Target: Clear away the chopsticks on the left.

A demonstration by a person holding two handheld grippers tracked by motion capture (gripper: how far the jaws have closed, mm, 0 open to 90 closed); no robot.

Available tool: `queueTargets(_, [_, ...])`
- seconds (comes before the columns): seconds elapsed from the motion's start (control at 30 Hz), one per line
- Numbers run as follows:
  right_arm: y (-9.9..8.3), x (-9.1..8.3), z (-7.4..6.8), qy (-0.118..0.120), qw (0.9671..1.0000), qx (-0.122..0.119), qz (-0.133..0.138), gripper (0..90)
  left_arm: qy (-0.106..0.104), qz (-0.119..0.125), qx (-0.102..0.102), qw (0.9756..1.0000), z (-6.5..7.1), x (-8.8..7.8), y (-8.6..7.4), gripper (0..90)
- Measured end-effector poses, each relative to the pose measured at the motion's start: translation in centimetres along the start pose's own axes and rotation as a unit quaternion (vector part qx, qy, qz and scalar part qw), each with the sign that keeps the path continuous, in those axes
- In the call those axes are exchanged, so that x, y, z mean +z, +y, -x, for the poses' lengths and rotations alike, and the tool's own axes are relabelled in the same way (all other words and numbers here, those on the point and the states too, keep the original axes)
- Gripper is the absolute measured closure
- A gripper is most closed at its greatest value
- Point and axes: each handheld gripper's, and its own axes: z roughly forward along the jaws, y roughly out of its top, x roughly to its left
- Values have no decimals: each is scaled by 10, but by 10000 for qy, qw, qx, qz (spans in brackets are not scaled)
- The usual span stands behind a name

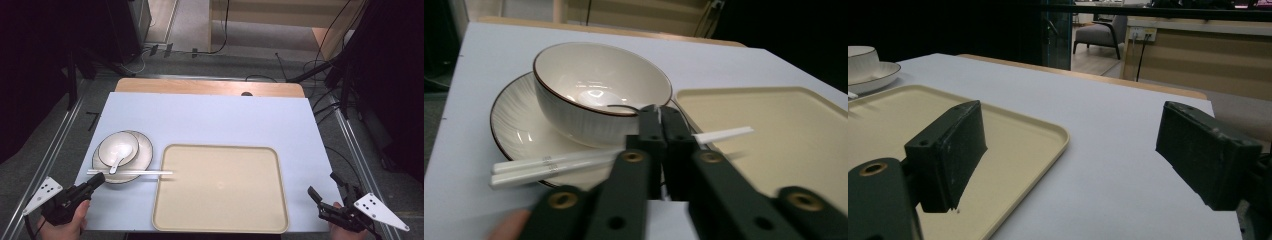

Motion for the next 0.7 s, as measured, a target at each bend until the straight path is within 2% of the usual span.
queueTargets(0.03, [0,0,-1,-2,10000,-1,8,129,-88,-99,79,9999,3,1,0,900])
queueTargets(0.07, [0,0,-2,14,10000,-9,27,129,-69,-220,188,9996,7,3,-1,900])
queueTargets(0.1, [1,0,-2,29,10000,-50,33,129,-69,-220,188,9996,7,3,-1,900])
queueTargets(0.13, [1,0,-3,23,10000,-55,22,129,-188,-391,288,9986,13,9,-2,900])
queueTargets(0.17, [1,1,-4,23,10000,-43,22,129,-169,-487,335,9981,17,13,-3,900])
queueTargets(0.27, [1,3,-5,48,10000,-11,2,129,-243,-715,314,9967,27,27,-3,900])
queueTargets(0.37, [0,4,-6,72,10000,-52,-27,129,-243,-819,218,9961,33,40,0,900])
queueTargets(0.4, [0,5,-7,80,10000,-45,-30,129,-243,-819,218,9961,33,40,0,900])
queueTargets(0.47, [0,5,-7,91,9999,-74,-33,129,-119,-1014,339,9942,41,55,2,900])
queueTargets(0.53, [0,5,-8,99,9999,-80,-47,129,-107,-1067,330,9937,42,59,2,900])
queueTargets(0.57, [0,5,-8,96,9999,-66,-50,129,-28,-1126,327,9931,42,65,3,900])
queueTargets(0.7, [0,3,-7,68,10000,-48,2,129,89,-1249,310,9916,40,75,3,900])
